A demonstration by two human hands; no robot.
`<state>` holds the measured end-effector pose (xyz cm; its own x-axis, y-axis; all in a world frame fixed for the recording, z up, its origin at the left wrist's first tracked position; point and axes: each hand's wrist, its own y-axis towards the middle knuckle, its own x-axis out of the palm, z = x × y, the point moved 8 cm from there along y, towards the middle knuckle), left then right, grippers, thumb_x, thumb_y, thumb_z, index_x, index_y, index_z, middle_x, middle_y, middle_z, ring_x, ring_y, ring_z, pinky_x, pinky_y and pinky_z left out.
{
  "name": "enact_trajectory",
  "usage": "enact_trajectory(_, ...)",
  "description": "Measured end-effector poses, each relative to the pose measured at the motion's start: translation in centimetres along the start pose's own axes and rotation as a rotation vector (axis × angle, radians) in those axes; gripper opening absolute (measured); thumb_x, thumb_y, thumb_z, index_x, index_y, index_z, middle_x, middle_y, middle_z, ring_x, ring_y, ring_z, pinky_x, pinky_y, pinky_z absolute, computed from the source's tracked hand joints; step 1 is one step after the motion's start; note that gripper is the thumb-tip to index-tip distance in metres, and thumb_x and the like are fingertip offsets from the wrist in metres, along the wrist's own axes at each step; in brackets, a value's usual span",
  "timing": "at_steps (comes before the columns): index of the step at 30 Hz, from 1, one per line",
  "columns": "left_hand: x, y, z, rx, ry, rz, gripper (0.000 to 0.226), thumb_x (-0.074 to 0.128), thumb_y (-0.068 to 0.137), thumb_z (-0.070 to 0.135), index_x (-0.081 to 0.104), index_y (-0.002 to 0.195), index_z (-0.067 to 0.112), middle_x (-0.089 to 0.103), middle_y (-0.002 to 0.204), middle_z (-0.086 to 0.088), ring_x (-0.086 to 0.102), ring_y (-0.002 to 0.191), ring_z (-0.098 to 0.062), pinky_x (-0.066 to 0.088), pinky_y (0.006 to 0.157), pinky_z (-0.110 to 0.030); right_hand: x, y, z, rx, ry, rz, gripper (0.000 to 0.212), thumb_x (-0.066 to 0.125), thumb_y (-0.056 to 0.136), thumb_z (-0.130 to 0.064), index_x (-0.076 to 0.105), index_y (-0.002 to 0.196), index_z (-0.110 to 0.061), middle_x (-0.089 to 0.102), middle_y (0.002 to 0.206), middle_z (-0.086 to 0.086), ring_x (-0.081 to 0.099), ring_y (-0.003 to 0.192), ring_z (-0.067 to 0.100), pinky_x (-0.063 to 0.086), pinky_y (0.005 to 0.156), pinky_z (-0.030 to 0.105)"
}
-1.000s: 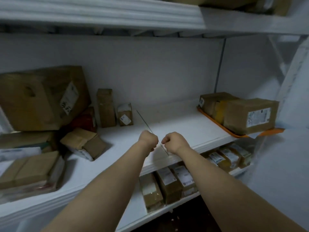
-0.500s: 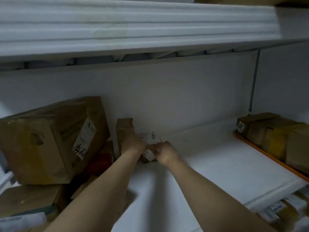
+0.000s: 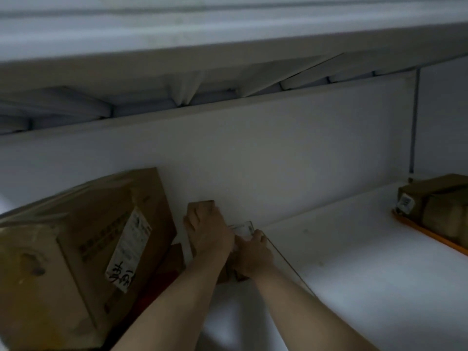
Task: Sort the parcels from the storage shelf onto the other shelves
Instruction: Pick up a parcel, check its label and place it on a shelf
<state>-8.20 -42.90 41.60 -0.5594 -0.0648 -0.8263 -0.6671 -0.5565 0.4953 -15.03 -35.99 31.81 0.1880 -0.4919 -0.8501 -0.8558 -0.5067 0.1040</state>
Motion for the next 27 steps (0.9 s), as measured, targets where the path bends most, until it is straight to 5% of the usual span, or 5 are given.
enact_trajectory(8,0.4,0.3,0.6,0.057,-0.005,-0.055,0.057,0.048,0.084,0.009,0.039,0.140,0.017,0.032,0.145,-0.008,0.023,0.136,-0.027,0.013,0.117,-0.042,0.0,0.8,0.5,0.109,0.019,0.063,0.053,0.058,0.087,-0.039,0.036,0.133,-0.026,0.034,0.134,0.015,0.039,0.123,0.034,0.041,0.094,0.040)
enact_trajectory(14,-1.1,-1.2,1.7,0.095,-0.119,-0.003,0.054,0.046,0.089,0.004,0.042,0.141,0.018,0.034,0.146,-0.005,0.025,0.136,-0.023,0.016,0.112,-0.026,-2.4,-1.8,3.3,0.163,0.321,0.131,0.081,0.076,0.071,-0.038,0.032,0.134,-0.014,0.033,0.129,0.014,0.037,0.123,0.035,0.042,0.095,0.038)
enact_trajectory(20,1.4,-6.1,3.3,-0.302,-0.767,-0.321,0.066,0.059,0.088,0.014,0.030,0.147,0.006,0.037,0.149,-0.014,0.038,0.135,-0.028,0.035,0.110,-0.033,-6.8,-8.1,6.7,0.072,0.415,0.249,0.113,0.076,0.048,-0.038,0.024,0.144,-0.010,0.034,0.129,0.013,0.037,0.122,0.032,0.043,0.098,0.035)
enact_trajectory(23,2.2,-9.8,5.1,-0.423,-0.948,-0.480,0.060,0.072,0.081,0.019,0.042,0.131,0.003,0.055,0.124,-0.007,0.055,0.114,-0.026,0.046,0.087,-0.026,-8.1,-10.9,8.1,0.038,0.394,0.239,0.118,0.087,0.056,-0.022,0.014,0.148,-0.016,0.028,0.137,0.010,0.031,0.131,0.027,0.040,0.104,0.033)
enact_trajectory(27,1.4,-14.6,7.6,-0.404,-1.106,-0.556,0.036,0.080,0.073,0.010,0.061,0.103,0.006,0.068,0.097,-0.006,0.063,0.076,-0.012,0.050,0.049,-0.014,-9.6,-15.3,8.8,-0.020,0.388,0.282,0.118,0.086,0.059,-0.029,0.010,0.150,-0.019,0.027,0.138,0.007,0.028,0.133,0.024,0.036,0.105,0.031)
